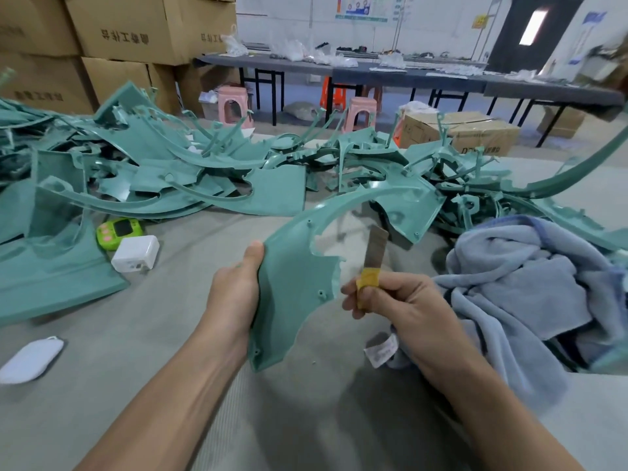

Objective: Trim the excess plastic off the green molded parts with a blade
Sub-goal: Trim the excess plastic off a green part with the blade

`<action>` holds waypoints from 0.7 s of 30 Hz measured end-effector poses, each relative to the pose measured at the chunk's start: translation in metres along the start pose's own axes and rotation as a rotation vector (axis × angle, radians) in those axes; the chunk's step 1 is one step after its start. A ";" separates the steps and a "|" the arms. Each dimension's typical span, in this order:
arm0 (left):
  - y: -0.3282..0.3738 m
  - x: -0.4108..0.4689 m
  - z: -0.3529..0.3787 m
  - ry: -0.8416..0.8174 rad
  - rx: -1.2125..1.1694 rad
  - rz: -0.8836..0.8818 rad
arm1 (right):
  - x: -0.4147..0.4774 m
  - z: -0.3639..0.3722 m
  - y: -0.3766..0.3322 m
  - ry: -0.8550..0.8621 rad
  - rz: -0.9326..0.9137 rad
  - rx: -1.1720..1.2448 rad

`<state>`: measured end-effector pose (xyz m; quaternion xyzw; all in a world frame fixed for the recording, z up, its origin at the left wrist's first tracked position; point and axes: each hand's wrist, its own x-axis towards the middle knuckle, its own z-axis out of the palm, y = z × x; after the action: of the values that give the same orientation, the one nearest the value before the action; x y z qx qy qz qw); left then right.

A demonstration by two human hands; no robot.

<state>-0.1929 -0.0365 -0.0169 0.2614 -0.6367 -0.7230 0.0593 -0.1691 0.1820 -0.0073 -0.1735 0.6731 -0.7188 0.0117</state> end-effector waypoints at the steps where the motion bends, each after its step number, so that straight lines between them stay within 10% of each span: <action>1: 0.001 -0.001 0.001 -0.016 -0.015 -0.010 | 0.000 0.003 0.001 0.023 0.009 -0.025; 10: 0.012 -0.003 -0.004 -0.021 -0.192 -0.181 | -0.006 0.017 0.009 -0.194 0.114 -0.516; 21: 0.004 -0.004 0.004 -0.136 -0.001 -0.194 | -0.003 0.015 0.009 -0.073 0.038 -0.200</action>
<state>-0.1916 -0.0321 -0.0118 0.2722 -0.6108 -0.7416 -0.0542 -0.1641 0.1672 -0.0158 -0.1870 0.7439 -0.6408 0.0325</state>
